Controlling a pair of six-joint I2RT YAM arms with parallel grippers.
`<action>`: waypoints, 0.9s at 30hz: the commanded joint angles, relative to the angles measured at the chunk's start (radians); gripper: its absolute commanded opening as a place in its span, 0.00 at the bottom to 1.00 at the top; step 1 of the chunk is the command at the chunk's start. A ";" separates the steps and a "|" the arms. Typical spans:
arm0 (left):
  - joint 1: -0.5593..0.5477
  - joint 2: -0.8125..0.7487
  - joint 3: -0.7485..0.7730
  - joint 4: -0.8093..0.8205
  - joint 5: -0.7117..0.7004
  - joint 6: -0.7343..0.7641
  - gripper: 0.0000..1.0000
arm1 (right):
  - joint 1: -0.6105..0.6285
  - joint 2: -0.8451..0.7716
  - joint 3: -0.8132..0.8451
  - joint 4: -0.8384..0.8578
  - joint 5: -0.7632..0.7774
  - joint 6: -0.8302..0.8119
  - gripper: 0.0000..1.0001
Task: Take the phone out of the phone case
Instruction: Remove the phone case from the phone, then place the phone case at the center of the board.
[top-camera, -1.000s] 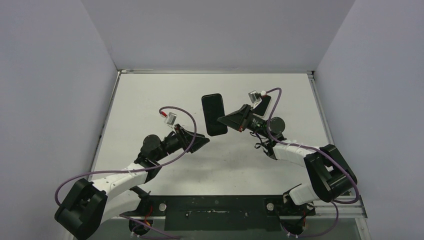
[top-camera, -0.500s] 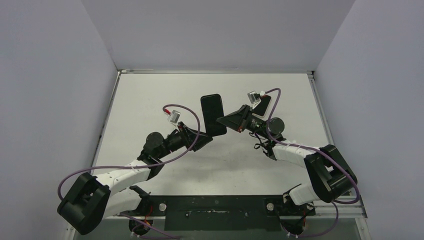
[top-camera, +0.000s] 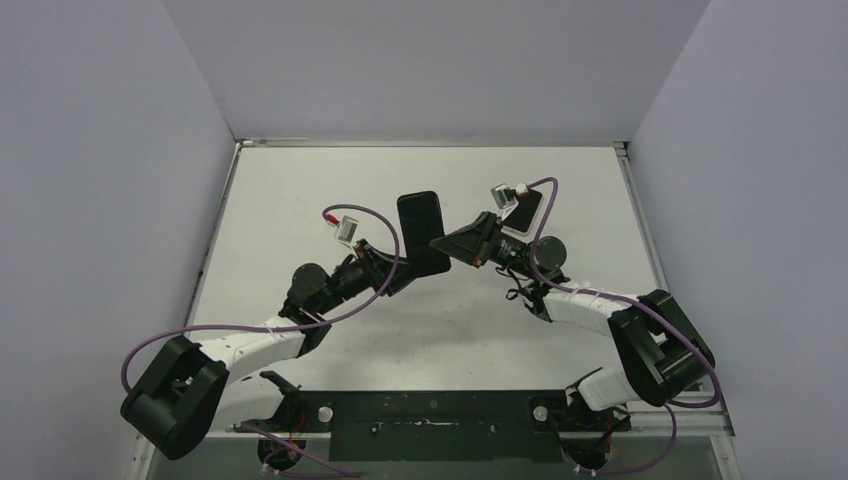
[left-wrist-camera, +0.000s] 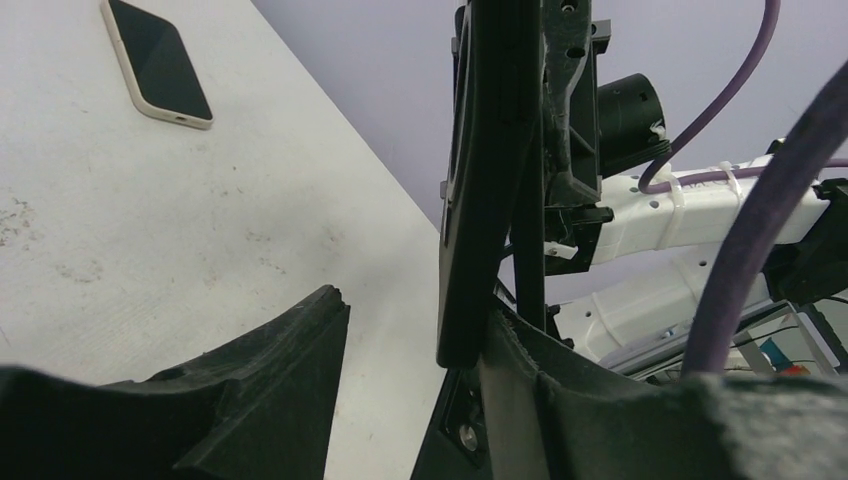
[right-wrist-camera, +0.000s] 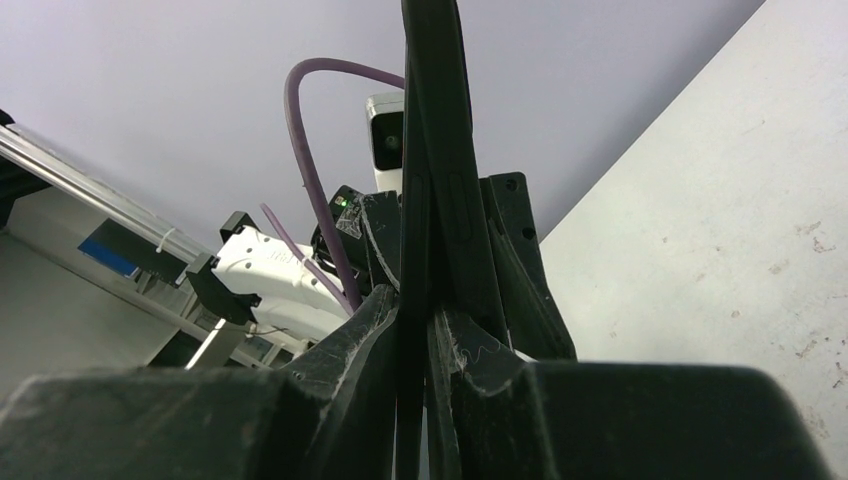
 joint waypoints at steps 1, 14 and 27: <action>0.010 0.024 0.060 0.128 0.006 -0.018 0.44 | 0.014 -0.066 0.014 0.082 -0.014 -0.013 0.00; 0.080 0.023 0.109 0.052 0.011 -0.008 0.00 | 0.023 -0.062 -0.034 0.055 -0.068 -0.041 0.00; 0.149 0.026 0.226 -0.235 -0.158 0.166 0.00 | 0.016 -0.118 -0.081 -0.135 -0.117 -0.175 0.00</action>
